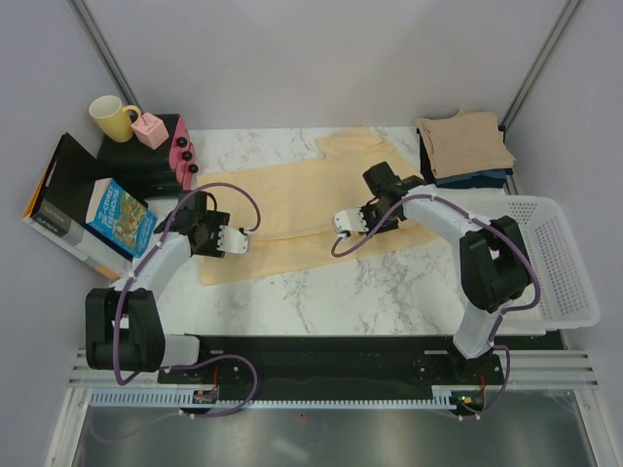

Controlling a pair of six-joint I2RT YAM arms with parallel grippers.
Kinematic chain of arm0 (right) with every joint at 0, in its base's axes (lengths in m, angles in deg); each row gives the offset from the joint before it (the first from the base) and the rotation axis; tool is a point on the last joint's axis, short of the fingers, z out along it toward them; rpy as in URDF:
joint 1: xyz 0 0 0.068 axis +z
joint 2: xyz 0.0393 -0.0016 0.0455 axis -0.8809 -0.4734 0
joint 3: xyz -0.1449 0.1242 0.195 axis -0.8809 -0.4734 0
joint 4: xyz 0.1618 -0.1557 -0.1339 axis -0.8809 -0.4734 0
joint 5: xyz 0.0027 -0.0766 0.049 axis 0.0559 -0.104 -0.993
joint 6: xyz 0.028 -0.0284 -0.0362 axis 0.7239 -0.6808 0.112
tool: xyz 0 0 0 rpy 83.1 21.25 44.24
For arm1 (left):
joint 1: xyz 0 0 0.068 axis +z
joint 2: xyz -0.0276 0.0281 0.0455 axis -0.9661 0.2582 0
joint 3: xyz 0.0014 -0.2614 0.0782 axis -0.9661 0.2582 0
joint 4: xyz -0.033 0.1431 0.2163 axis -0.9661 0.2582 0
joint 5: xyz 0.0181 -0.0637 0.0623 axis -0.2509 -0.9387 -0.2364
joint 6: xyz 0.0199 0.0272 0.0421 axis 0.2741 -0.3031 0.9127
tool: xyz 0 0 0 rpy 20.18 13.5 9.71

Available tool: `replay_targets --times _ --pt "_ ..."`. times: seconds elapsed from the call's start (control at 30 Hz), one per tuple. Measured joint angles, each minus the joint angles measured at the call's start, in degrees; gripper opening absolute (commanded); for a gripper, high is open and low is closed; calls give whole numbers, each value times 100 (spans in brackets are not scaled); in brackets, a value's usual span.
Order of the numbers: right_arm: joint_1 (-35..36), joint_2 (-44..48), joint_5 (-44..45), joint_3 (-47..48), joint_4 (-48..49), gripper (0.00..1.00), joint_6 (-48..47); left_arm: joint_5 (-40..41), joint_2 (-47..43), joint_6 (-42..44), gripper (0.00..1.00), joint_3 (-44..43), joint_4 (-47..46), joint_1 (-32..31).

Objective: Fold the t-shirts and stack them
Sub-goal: Fold the tshirt

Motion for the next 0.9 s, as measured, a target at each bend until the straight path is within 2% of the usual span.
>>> replay_targets --times 0.3,0.63,0.9 --pt "15 -201 216 72 463 0 -101 0 72 0 72 -42 2 -4" --pt "13 -999 452 1003 905 0 -197 2 72 -68 72 -42 2 -42" --pt "15 -1305 560 1318 1432 0 -179 2 120 -90 72 -42 2 -42"
